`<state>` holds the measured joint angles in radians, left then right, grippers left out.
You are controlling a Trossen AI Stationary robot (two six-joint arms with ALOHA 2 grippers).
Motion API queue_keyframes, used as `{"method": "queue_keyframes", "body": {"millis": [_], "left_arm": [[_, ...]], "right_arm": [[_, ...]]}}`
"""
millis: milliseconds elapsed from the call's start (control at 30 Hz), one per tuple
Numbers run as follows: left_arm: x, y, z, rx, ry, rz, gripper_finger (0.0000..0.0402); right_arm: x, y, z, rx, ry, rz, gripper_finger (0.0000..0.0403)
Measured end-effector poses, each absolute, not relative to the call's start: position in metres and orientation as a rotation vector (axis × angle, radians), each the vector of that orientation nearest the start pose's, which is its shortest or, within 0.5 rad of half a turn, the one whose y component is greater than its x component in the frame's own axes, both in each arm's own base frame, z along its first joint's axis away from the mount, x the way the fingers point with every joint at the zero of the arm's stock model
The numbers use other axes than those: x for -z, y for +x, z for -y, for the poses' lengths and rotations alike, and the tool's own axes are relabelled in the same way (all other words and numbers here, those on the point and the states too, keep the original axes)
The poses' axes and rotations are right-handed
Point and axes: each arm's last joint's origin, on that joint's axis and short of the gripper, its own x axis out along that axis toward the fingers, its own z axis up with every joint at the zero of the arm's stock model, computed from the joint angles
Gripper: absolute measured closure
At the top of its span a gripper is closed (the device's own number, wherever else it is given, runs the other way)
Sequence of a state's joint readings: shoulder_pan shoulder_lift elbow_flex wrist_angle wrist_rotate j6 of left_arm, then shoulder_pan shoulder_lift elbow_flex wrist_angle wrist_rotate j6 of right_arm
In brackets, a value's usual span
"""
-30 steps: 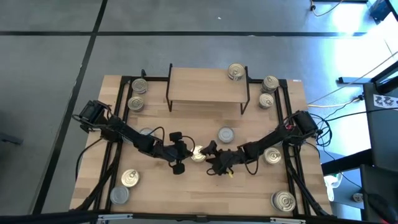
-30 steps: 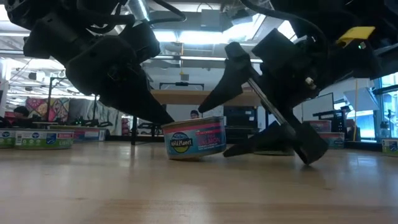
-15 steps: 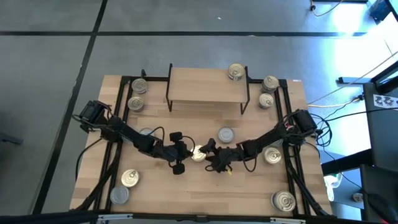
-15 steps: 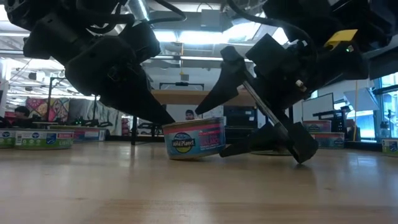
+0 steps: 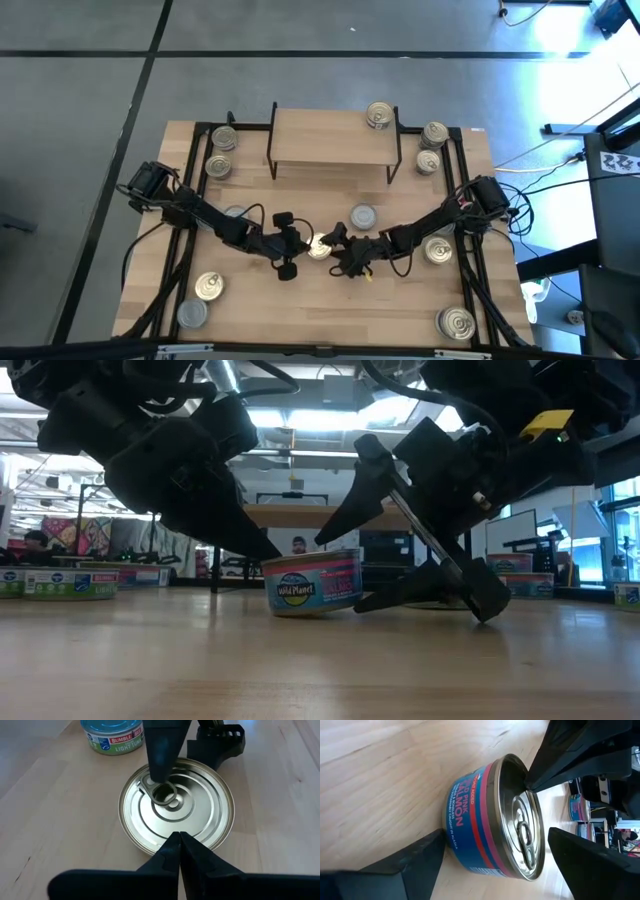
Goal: Stack canned seafood by type on shelf
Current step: Stack the blue pink tuna can on top of the blue pink tuna can on the shelf
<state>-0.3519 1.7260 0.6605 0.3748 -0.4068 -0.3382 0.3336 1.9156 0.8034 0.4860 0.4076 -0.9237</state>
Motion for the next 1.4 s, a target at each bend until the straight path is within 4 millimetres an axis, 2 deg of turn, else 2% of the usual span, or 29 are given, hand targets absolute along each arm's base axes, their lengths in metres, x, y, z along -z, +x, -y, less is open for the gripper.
{"method": "queue_keyframes", "body": {"millis": [367, 667, 1133, 1267, 1400], "left_arm": [[-0.118, 0.289, 0.095, -0.163, -0.069, -0.632, 0.0399], [-0.118, 0.289, 0.095, -0.163, -0.069, -0.632, 0.0395], [-0.119, 0.289, 0.096, -0.157, -0.070, -0.627, 0.0394], [-0.119, 0.289, 0.096, -0.150, -0.069, -0.626, 0.0394], [-0.119, 0.289, 0.096, -0.151, -0.069, -0.626, 0.0398]], "right_arm": [[-0.102, 0.332, -0.100, -0.198, -1.128, -0.608, 0.0052], [-0.105, 0.334, -0.101, -0.214, -1.122, -0.558, 0.0052], [-0.102, 0.352, -0.106, -0.227, -1.150, -0.560, 0.0053], [-0.102, 0.352, -0.105, -0.218, -1.150, -0.566, 0.0074], [-0.100, 0.351, -0.105, -0.217, -1.143, -0.581, 0.0127]]}}
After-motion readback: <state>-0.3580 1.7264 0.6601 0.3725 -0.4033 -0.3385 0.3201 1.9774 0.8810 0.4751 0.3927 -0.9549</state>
